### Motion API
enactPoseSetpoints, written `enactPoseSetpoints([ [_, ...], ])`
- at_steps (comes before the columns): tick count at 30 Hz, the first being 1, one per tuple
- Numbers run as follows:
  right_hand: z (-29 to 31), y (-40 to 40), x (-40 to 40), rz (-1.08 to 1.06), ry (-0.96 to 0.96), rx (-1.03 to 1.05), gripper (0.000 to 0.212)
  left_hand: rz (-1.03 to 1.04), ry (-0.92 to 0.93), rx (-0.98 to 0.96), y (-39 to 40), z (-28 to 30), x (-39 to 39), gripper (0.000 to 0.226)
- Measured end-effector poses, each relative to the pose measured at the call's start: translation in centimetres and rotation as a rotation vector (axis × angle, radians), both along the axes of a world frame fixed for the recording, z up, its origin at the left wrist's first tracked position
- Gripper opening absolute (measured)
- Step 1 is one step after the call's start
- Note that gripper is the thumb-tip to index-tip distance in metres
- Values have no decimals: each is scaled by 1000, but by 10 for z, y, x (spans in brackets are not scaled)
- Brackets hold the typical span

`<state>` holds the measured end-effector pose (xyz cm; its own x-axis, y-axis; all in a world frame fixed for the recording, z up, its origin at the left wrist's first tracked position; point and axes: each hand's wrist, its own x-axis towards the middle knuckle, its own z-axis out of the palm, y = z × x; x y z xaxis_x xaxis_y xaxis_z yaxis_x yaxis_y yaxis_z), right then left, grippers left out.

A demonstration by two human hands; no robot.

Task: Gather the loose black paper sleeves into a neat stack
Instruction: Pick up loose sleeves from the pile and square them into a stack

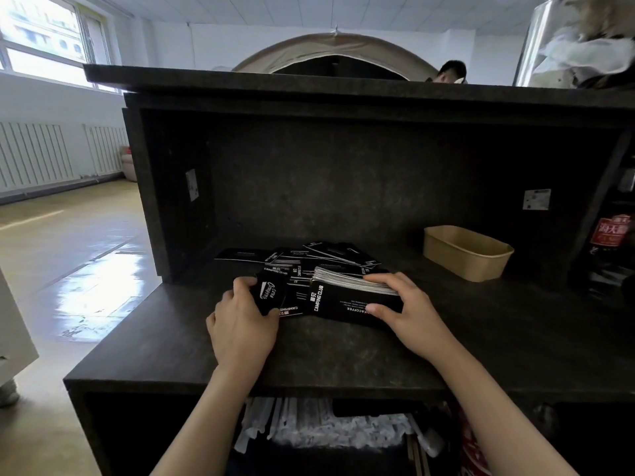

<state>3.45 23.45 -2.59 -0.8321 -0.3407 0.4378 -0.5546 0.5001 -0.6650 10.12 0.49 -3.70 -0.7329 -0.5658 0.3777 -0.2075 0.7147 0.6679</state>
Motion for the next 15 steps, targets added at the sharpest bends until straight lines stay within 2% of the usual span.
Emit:
enactPoseSetpoints([
  [3, 0, 0, 1, 2, -11, 4, 43, -12, 211, 145, 2, 2, 5, 52],
  [6, 0, 0, 0, 11, -11, 0, 39, 78, 366, 167, 4, 5, 8, 41],
  [9, 0, -3, -2, 20, -53, -73, 33, 104, 574, 303, -1, 7, 7, 30],
  [12, 2, -3, -1, 27, -141, -149, 32, -102, 729, 409, -4, 8, 7, 27],
  [14, 3, -3, 2, 37, -162, -180, 36, -320, 704, 363, -4, 7, 4, 29],
  [15, 4, -3, 4, 50, -184, -209, 38, -405, 631, 274, -2, 7, 3, 33],
])
